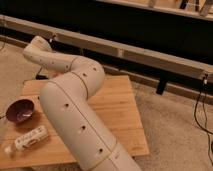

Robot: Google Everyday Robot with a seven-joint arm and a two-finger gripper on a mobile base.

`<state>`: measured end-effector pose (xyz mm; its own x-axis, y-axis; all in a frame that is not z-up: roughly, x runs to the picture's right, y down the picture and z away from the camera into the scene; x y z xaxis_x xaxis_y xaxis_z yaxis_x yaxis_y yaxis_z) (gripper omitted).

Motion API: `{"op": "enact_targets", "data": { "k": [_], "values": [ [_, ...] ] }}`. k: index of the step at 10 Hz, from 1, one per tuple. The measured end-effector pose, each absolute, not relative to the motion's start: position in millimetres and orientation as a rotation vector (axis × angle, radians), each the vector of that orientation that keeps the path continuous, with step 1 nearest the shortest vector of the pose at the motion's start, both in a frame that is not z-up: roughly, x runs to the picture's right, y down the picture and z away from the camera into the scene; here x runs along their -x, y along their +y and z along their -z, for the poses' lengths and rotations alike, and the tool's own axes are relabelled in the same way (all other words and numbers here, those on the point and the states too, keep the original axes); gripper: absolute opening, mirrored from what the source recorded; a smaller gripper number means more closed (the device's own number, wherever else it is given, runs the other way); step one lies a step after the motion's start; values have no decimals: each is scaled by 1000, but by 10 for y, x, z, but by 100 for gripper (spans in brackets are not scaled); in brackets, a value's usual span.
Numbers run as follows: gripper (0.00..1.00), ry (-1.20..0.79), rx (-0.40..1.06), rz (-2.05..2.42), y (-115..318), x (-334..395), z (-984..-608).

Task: Place the pepper in the ceramic cup

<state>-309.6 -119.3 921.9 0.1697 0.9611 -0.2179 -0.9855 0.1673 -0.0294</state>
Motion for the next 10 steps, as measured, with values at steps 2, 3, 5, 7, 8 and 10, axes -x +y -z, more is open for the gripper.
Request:
{"op": "enact_targets", "data": {
  "k": [2, 3, 5, 7, 8, 10],
  "values": [
    [80, 147, 180, -1386, -1196, 3140, -9126],
    [80, 145, 182, -1380, -1179, 3152, -9091],
    [80, 161, 184, -1363, -1104, 3142, -9060],
    [80, 189, 186, -1353, -1021, 3110, -9058],
    [80, 195, 185, -1353, -1014, 3100, -9047],
    [80, 208, 182, -1369, -1093, 3043, -8956]
  ]
}}
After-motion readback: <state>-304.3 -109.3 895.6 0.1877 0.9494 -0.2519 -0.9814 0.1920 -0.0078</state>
